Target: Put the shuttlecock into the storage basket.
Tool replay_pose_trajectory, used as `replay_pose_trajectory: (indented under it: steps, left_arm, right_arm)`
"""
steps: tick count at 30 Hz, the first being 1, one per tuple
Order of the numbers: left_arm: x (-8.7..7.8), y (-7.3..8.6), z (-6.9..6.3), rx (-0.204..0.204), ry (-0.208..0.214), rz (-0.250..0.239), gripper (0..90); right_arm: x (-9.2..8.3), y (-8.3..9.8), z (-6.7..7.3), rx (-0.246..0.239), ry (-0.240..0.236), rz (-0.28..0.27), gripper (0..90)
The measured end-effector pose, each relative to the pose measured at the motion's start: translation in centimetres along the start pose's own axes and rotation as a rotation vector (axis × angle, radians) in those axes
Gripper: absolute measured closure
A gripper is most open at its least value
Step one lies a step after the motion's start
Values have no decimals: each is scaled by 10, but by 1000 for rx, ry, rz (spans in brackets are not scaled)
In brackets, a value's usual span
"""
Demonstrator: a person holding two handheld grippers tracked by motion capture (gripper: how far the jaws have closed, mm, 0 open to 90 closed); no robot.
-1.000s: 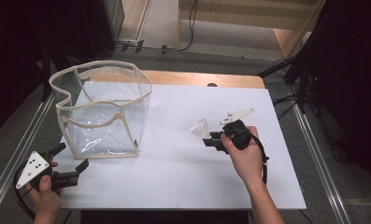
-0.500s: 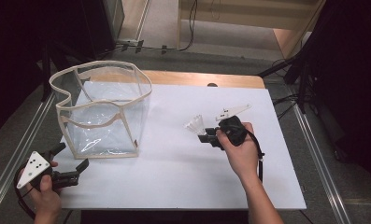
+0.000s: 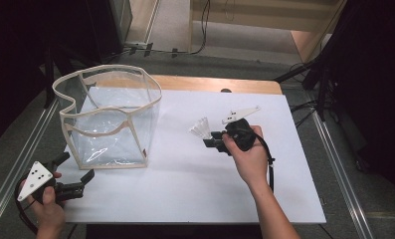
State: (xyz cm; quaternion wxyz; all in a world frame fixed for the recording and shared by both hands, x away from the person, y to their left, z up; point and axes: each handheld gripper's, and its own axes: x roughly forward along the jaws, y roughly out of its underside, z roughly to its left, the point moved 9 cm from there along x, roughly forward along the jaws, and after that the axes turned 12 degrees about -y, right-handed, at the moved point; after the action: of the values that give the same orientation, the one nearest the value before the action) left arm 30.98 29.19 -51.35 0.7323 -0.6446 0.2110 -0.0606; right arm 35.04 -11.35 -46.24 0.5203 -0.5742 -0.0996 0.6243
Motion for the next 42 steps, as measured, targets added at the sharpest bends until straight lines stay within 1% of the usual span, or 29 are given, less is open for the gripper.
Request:
replay_pose_trajectory:
  steps: [3, 8, 14, 16, 23, 27, 33, 37, 38, 42]
  left_arm:
    - [0, 0, 0, -1, 1, 0, 0]
    - [0, 0, 0, 0, 1, 0, 0]
    - [0, 0, 1, -6, -3, -4, 0]
    - [0, 0, 1, -5, -2, -4, 0]
    - [0, -1, 0, -6, 0, -5, 0]
    - [0, 0, 0, -3, 0, -3, 0]
    - [0, 0, 0, -3, 2, -3, 0]
    - [0, 0, 0, -1, 2, -2, 0]
    - [0, 0, 0, -1, 3, -2, 0]
    - [0, 0, 0, -1, 4, -2, 0]
  right_arm:
    - [4, -4, 1, 7, -3, -10, 625]
    - [7, -8, 2, -5, -7, -17, 625]
    - [15, -13, 4, -10, -13, -16, 625]
    - [18, -17, 5, -15, -17, -30, 625]
    - [21, -26, 7, -32, -25, -57, 625]
    - [22, -31, 9, -33, -33, -77, 625]
    - [24, -36, 11, -36, -42, -84, 625]
    - [26, -42, 14, -43, -44, -100, 625]
    - [28, -46, 15, -51, -43, -104, 625]
    - [30, -50, 17, -63, -45, -102, 625]
